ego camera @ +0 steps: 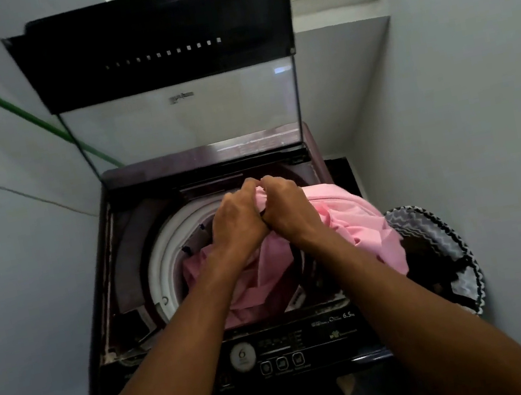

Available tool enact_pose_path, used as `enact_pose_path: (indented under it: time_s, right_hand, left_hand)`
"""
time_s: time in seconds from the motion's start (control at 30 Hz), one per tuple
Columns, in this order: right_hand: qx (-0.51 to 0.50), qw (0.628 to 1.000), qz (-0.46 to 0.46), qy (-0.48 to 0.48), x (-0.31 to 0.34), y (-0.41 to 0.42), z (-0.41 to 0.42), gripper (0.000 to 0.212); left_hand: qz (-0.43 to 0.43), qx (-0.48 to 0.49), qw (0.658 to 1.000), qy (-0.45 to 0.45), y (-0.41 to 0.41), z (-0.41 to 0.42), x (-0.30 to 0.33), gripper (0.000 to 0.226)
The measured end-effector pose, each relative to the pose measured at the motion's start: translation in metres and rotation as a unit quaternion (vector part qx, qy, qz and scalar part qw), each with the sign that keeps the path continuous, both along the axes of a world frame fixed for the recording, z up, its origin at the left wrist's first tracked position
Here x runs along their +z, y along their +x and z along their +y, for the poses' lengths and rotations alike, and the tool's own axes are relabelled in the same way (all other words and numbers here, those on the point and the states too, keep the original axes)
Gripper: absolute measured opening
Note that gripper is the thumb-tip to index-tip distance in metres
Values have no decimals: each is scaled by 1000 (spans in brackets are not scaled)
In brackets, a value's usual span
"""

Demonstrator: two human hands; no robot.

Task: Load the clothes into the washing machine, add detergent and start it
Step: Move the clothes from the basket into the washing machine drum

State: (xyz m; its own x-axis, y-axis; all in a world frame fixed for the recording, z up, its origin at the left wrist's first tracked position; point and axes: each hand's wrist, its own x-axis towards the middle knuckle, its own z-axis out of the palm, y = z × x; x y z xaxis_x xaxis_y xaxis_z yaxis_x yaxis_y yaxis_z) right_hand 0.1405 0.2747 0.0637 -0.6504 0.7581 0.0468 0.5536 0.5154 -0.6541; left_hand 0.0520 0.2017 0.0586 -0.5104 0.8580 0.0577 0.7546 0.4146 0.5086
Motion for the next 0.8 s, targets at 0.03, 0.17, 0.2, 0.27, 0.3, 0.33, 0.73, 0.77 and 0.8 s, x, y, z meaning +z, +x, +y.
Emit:
enact_pose_path:
  time_s: [0.03, 0.17, 0.2, 0.27, 0.3, 0.33, 0.73, 0.77, 0.8]
  right_hand:
    - [19, 1000, 19, -7, -1, -10, -6, 17]
    - [87, 992, 88, -9, -9, -52, -28, 15]
    - [97, 990, 101, -3, -11, -62, -34, 17]
    - [114, 986, 119, -10, -14, -79, -45, 24]
    - [119, 985, 126, -21, -17, -86, -51, 23]
    - [118, 985, 123, -36, -22, -91, -56, 22]
    - [99, 981, -127, -107, -92, -49, -45, 87]
    - [84, 987, -115, -75, -88, -42, -38, 86]
    - [66, 991, -110, -39, -83, -34, -29, 86]
  left_hand:
    - [5, 18, 1000, 6, -9, -9, 2, 39]
    - [31, 64, 996, 52, -41, -42, 4, 32]
    - [45, 79, 994, 67, -50, -49, 1, 29]
    - [63, 124, 987, 79, -63, -63, -5, 23]
    - [68, 146, 984, 75, -68, -70, -8, 22]
    - [70, 161, 983, 62, -73, -75, -13, 22]
    - [-70, -4, 937, -342, -67, -70, -65, 78]
    - [-50, -17, 942, -331, -63, -65, -66, 76]
    - [-36, -33, 947, -318, -57, -58, -66, 76]
